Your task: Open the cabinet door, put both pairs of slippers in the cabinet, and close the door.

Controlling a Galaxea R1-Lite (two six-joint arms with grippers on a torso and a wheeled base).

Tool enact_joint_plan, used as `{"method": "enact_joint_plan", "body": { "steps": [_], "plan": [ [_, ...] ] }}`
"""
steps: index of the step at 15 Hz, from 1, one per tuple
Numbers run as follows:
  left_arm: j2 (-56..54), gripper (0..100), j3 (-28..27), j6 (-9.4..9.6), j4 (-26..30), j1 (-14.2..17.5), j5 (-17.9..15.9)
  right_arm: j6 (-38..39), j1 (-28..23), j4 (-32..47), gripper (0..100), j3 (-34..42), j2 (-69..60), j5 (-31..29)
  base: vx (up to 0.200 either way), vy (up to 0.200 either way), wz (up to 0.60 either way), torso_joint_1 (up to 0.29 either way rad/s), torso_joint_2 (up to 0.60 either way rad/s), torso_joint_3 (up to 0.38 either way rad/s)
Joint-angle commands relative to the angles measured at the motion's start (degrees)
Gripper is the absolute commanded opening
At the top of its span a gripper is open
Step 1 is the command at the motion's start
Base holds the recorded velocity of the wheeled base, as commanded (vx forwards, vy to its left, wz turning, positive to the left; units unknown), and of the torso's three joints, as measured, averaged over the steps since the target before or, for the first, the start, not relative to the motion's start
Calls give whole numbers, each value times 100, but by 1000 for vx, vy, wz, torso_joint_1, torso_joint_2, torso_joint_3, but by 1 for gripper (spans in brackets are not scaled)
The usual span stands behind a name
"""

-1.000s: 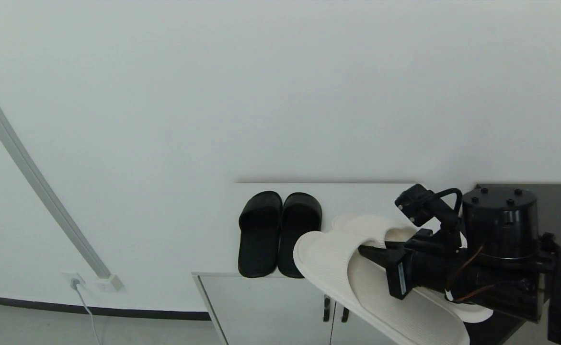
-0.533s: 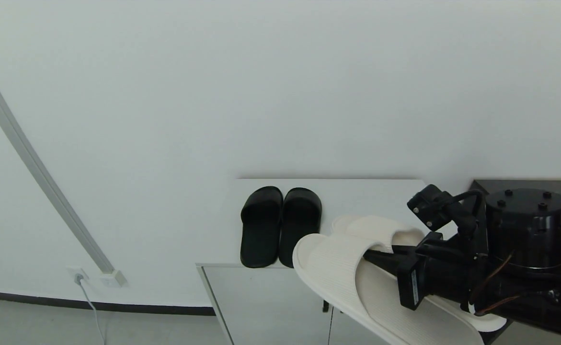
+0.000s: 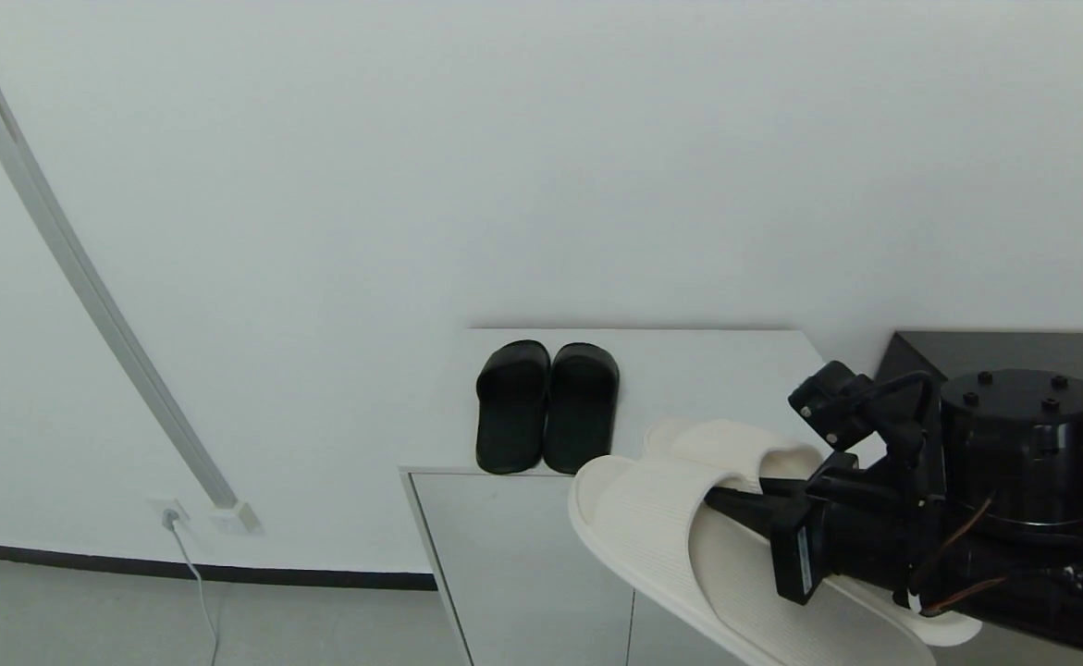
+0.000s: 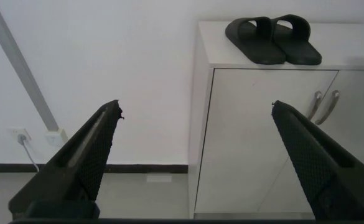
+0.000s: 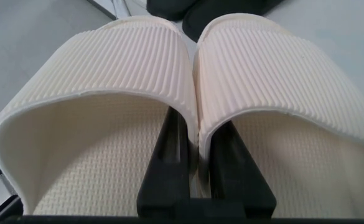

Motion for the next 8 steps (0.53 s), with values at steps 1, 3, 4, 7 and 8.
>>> {"method": "enact_joint_plan", "body": {
  "steps": [1, 3, 4, 7, 8],
  "plan": [
    [9, 100, 0, -1, -4, 0, 1, -1, 27, -13, 0, 9, 12, 6, 0, 0, 0, 0, 0, 0],
    [0, 100, 0, -1, -4, 0, 1, 17, 27, -13, 0, 27, 3, 6, 0, 0, 0, 0, 0, 0],
    [0, 100, 0, -1, -4, 0, 1, 8, 27, -22, 0, 71, -6, 6, 0, 0, 0, 0, 0, 0],
    [9, 100, 0, -1, -4, 0, 1, -9, 79, -22, 0, 132, -6, 6, 0, -200, 0, 1, 1, 4],
    [9, 100, 0, -1, -4, 0, 1, -9, 79, -22, 0, 141, -6, 6, 0, -200, 0, -2, 2, 2]
  ]
}}
